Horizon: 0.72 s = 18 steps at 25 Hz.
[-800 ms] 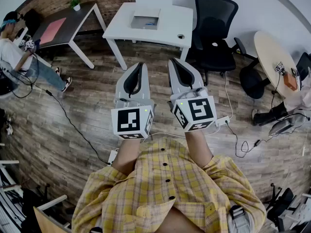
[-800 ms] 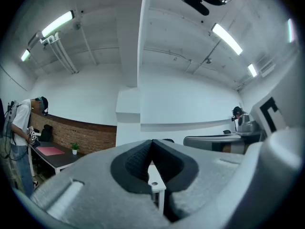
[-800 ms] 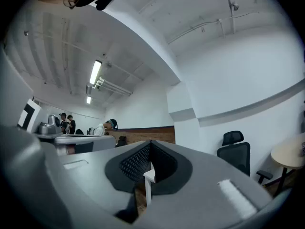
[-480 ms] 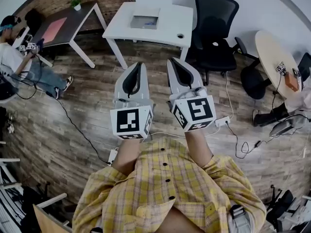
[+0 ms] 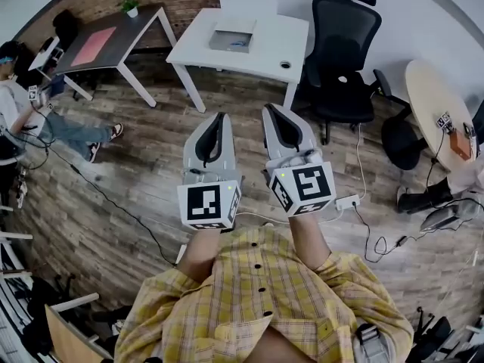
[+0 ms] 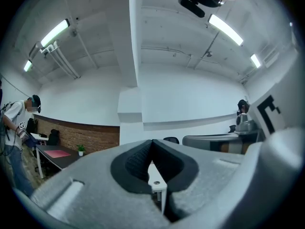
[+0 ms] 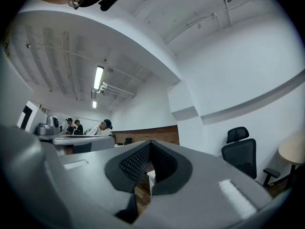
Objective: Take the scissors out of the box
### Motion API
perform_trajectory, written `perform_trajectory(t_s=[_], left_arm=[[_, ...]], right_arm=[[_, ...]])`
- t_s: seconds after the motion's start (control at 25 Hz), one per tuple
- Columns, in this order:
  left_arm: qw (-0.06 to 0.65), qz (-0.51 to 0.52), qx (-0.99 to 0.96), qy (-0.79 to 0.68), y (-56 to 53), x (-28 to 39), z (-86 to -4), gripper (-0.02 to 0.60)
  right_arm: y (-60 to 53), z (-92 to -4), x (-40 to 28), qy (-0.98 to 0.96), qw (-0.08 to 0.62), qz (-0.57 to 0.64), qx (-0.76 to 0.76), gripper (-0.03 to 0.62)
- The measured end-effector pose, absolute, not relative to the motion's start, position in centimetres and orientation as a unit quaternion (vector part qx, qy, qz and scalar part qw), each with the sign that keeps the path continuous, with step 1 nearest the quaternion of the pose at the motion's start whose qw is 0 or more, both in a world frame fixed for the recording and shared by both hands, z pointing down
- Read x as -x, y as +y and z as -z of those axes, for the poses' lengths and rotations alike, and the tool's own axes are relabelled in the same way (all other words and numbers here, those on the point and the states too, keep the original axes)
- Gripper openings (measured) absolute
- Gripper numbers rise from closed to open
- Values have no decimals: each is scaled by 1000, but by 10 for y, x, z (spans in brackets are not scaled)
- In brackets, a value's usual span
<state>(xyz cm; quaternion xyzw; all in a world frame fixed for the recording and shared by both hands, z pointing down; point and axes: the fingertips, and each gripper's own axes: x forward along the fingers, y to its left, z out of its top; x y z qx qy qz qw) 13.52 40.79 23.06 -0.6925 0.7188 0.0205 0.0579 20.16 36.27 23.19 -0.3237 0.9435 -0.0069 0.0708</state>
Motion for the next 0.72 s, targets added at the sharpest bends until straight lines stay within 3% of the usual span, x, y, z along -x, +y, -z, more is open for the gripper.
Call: perform_trajectory(t_s=[0.36,0.72], left_arm=[[43,-2,673,738,404,-152,-254,3],[34,-9,678,734,364,-126,-267,3]], right_arm=[[340,-248,-220,947,72,26,312,5],[310,-263,-188,949,53,25,309,5]])
